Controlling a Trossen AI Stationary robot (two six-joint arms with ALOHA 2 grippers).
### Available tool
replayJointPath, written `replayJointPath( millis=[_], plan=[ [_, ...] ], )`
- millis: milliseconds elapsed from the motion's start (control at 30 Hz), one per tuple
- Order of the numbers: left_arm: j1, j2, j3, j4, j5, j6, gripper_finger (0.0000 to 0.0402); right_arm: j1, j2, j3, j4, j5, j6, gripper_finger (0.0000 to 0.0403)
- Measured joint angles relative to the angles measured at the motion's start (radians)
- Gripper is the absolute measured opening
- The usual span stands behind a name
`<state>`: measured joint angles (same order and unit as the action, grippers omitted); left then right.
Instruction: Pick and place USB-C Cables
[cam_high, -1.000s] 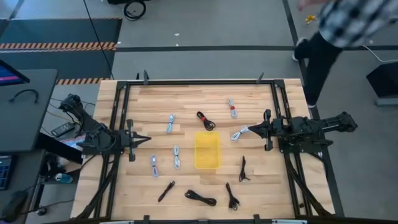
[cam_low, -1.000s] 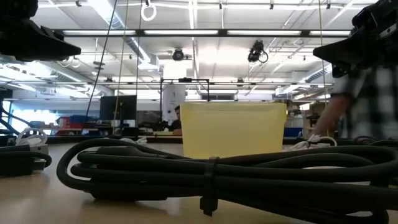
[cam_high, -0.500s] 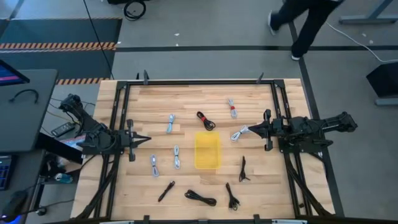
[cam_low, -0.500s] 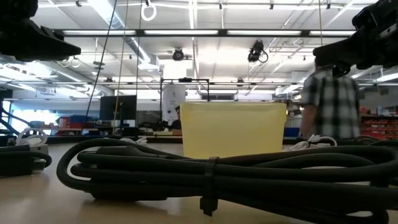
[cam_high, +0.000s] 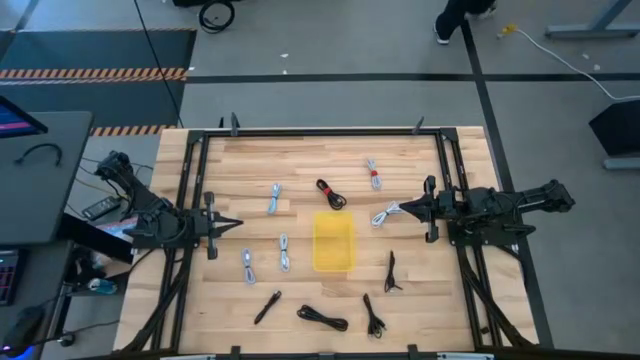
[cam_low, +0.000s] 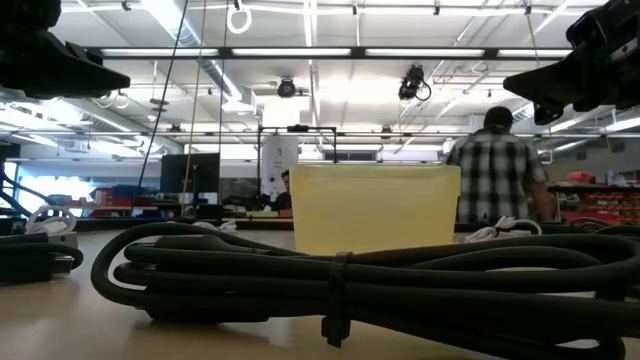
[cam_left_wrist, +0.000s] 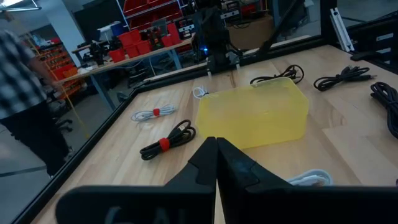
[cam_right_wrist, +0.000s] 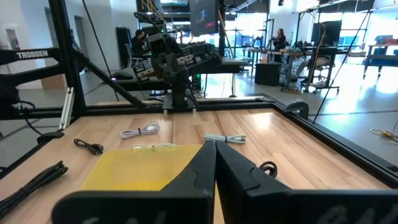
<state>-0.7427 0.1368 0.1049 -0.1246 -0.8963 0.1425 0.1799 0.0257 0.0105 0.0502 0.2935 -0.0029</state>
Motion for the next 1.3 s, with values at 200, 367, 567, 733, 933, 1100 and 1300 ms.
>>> replayJointPath(
  millis=[200, 367, 567, 733, 933, 1100, 1300],
  plan=[
    [0.0, 0.0, 0.0, 0.001, 0.0, -0.04, 0.0007, 0.0, 0.0, 0.0, 0.0, 0.0, 0.0, 0.0016],
    [0.003, 0.001, -0.001, 0.077, -0.022, -0.2, 0.0007, 0.0, 0.0, 0.0, 0.0, 0.0, 0.0, 0.0016],
    [0.055, 0.0, 0.0, 0.372, -0.283, -0.418, 0.0007, 0.0, 0.0, 0.0, 0.0, 0.0, 0.0, 0.0016],
    [0.108, 0.0, 0.0, 0.519, -0.344, -0.395, 0.0007, 0.0, 0.0, 0.0, 0.089, 0.0, 0.0, 0.0016],
    [0.15, 0.0, 0.0, 0.524, -0.345, -0.425, 0.0007, 0.0, 0.0, 0.0, 0.442, 0.048, 0.041, 0.0016],
    [0.175, 0.0, 0.0, 0.545, -0.33, -0.504, 0.0007, 0.0, 0.0, 0.0, 0.713, 0.107, 0.043, 0.0016],
    [0.18, 0.0, 0.0, 0.568, -0.207, -0.468, 0.0007, 0.0, 0.0, 0.0, 0.752, 0.107, 0.048, 0.0016]
  ],
)
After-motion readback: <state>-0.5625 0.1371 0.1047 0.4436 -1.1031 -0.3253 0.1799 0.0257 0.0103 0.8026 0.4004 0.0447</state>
